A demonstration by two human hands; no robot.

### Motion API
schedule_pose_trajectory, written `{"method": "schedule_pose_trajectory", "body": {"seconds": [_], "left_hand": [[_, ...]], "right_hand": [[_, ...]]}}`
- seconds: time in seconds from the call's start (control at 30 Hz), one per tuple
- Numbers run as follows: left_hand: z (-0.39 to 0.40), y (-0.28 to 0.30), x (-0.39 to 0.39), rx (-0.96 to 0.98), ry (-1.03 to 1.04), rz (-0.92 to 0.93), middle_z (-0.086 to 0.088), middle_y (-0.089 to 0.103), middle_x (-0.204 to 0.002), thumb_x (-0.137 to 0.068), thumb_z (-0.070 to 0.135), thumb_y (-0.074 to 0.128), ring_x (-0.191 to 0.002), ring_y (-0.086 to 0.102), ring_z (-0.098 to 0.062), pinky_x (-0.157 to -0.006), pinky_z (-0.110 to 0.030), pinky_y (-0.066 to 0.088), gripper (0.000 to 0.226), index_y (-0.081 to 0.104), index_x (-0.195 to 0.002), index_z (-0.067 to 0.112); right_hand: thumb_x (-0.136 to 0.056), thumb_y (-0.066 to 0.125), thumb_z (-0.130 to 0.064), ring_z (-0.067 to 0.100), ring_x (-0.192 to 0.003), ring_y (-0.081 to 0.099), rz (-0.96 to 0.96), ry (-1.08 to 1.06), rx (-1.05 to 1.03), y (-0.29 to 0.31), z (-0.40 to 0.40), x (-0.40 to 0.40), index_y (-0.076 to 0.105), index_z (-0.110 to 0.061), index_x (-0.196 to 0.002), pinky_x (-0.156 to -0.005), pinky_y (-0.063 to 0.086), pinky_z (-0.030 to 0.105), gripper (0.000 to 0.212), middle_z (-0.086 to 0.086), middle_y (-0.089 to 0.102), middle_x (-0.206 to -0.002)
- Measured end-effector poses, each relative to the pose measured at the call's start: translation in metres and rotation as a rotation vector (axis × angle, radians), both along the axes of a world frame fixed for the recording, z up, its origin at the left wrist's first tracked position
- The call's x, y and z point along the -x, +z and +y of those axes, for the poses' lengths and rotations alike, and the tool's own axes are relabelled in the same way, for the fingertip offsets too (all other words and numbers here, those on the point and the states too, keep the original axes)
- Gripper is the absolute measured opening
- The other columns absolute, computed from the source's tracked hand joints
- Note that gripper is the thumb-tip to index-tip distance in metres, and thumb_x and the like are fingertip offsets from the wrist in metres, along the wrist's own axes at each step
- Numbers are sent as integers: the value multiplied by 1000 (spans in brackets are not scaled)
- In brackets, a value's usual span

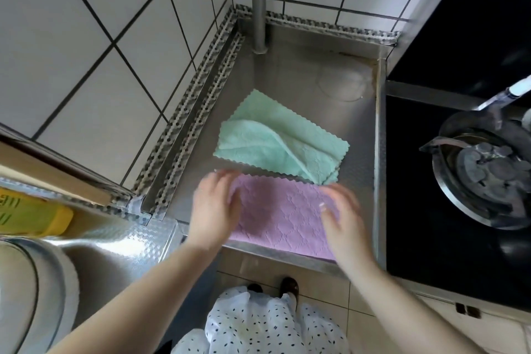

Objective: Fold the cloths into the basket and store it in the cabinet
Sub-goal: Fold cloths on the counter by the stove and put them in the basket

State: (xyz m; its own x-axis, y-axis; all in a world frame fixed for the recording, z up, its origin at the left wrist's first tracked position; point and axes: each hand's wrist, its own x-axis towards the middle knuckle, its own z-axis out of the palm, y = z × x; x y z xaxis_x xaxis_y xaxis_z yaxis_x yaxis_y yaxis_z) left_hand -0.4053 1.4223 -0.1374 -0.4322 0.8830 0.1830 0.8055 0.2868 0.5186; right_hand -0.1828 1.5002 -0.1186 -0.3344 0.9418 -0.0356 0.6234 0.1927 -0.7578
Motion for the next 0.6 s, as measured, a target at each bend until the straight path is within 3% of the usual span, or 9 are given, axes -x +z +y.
{"method": "schedule_pose_trajectory", "body": {"seconds": [0.07,0.13,0.17,0.23,0.37,0.6], "left_hand": [[0,-8,-31,51,-194,55,-13,57,-130,-88,16,38,-124,51,-29,-104,-46,41,44,57,-127,5],[3,-22,-52,187,-278,127,-13,52,-138,-89,21,33,-131,45,-29,-105,-51,38,51,51,-133,5],[4,-29,-55,257,-282,153,-14,50,-139,-88,25,33,-132,43,-30,-105,-52,38,53,50,-134,3],[3,-42,-52,361,-279,214,-14,47,-142,-88,30,34,-134,41,-30,-106,-52,37,56,51,-133,2],[-3,-49,-40,372,-282,298,-12,41,-146,-94,40,30,-136,37,-28,-110,-48,22,58,45,-139,6],[-17,-48,-13,456,-188,357,-8,18,-155,-91,69,12,-144,14,-26,-114,-45,9,83,23,-148,9]], "right_hand": [[-94,42,-20,14,-138,30,-158,191,-95,-12,-23,28,51,-15,-133,-115,21,39,40,-4,40,-145],[-86,41,-28,22,-137,36,-350,307,-213,-35,-31,47,50,-12,-134,-109,31,54,52,3,43,-146],[-81,49,-33,24,-137,36,-452,348,-211,-44,-30,53,48,-12,-136,-105,34,58,59,4,42,-146],[-75,63,-42,22,-140,31,-608,384,-208,-62,-25,52,42,-18,-139,-108,31,57,72,3,38,-149],[-86,34,-48,20,-141,24,-671,402,-312,-73,-17,31,39,-23,-141,-109,18,52,61,4,34,-151],[-86,29,-60,20,-143,16,-755,344,-335,-77,-3,-11,35,-22,-143,-111,10,51,69,6,27,-154]]}}
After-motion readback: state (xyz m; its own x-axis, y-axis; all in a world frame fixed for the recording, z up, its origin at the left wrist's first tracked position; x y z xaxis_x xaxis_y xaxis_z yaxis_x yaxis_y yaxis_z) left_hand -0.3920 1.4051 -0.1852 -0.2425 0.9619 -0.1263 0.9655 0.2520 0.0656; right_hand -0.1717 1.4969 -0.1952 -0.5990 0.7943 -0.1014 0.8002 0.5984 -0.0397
